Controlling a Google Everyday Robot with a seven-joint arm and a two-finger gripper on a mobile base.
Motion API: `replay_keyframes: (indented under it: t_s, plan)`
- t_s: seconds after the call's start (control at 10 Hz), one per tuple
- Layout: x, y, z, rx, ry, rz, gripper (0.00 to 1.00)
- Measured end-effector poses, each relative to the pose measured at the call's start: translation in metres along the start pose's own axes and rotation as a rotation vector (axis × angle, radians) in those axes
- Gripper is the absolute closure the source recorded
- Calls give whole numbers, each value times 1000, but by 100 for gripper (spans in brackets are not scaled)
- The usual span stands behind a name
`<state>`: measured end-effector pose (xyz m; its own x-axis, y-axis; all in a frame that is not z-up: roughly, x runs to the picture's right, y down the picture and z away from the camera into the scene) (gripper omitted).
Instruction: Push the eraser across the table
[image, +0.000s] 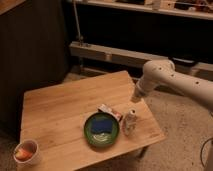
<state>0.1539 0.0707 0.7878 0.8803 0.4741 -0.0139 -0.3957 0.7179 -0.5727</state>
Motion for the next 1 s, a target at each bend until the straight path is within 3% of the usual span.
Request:
replay_keyframes:
  t_s: [0.5, 1.0]
  plan:
    - [-4, 33, 39, -41, -23, -29, 100]
    - [-4, 36, 56, -62, 26, -60, 100]
